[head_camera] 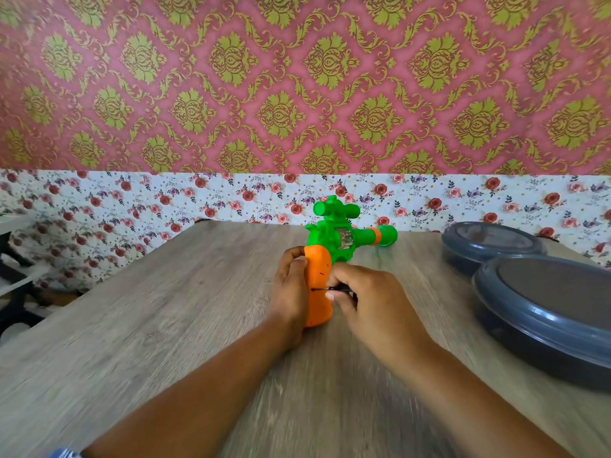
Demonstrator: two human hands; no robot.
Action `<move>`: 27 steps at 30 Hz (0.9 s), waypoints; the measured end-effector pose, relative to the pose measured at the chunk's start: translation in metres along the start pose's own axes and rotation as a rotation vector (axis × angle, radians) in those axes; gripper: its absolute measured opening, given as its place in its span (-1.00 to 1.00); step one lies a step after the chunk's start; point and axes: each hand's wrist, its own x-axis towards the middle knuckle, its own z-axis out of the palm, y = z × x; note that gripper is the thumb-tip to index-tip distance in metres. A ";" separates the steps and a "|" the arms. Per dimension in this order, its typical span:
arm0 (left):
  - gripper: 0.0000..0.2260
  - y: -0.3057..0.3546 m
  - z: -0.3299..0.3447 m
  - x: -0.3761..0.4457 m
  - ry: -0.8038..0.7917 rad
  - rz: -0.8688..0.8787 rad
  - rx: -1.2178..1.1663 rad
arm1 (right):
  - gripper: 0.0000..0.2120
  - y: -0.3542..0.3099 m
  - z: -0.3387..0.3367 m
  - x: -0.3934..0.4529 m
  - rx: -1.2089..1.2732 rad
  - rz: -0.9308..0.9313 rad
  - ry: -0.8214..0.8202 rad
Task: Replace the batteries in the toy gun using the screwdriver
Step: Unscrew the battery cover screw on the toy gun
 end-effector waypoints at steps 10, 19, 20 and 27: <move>-0.80 -0.002 0.000 0.002 0.012 -0.033 -0.001 | -0.65 0.000 0.004 -0.003 -0.173 0.153 -0.022; -0.78 -0.002 -0.001 0.003 0.025 -0.032 -0.020 | -0.85 0.002 0.004 0.001 0.009 0.055 -0.013; -0.78 -0.002 0.000 0.002 0.022 -0.029 -0.018 | -0.85 0.003 0.004 0.001 0.029 0.069 -0.007; -0.78 -0.002 0.000 0.001 0.027 -0.034 -0.031 | -0.91 0.000 0.006 0.000 0.036 -0.004 -0.016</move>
